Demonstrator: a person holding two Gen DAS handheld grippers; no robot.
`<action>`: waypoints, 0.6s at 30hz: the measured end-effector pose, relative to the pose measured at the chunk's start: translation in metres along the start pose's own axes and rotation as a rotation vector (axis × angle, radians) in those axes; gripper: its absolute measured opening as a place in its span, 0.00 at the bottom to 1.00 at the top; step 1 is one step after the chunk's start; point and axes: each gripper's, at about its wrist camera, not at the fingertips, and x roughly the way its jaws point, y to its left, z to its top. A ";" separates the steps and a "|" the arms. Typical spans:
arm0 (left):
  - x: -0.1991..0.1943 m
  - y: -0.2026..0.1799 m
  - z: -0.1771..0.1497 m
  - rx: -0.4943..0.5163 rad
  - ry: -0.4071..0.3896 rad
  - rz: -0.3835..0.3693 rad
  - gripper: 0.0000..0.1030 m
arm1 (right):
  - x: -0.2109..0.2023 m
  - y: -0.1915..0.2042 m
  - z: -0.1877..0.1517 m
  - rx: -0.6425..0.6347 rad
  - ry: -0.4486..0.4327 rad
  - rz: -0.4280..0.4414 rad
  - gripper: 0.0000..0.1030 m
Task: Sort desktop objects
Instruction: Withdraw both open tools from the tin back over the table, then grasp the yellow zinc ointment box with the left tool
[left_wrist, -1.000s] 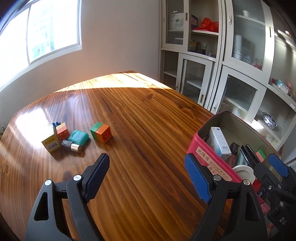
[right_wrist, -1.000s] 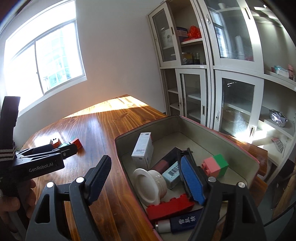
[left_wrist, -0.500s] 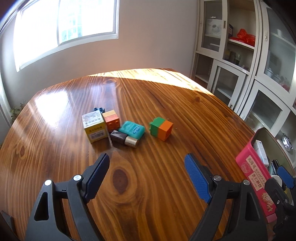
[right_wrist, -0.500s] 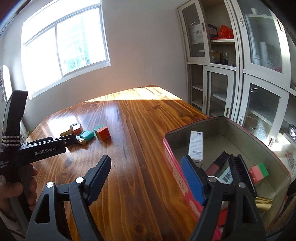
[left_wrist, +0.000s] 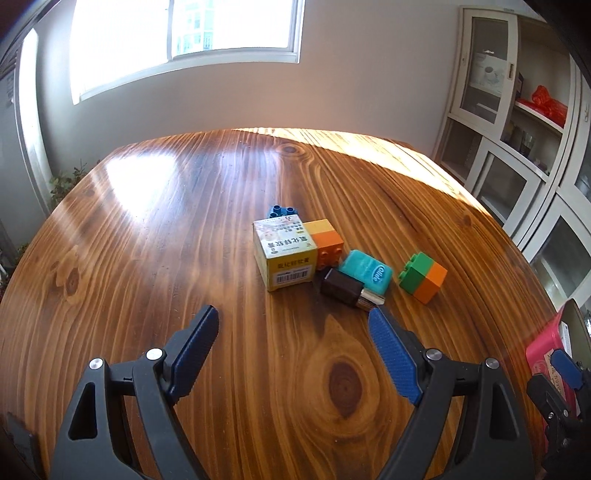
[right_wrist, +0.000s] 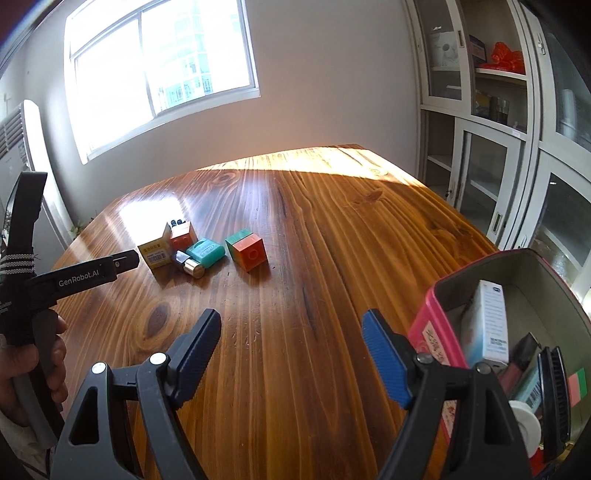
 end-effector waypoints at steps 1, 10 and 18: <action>0.003 0.002 0.002 -0.007 0.000 0.003 0.84 | 0.004 0.002 0.002 -0.004 0.006 0.005 0.80; 0.031 0.009 0.020 -0.049 0.004 0.029 0.84 | 0.037 0.016 0.019 -0.029 0.054 0.021 0.80; 0.054 0.009 0.032 -0.066 0.008 0.035 0.84 | 0.064 0.023 0.032 -0.017 0.088 0.028 0.80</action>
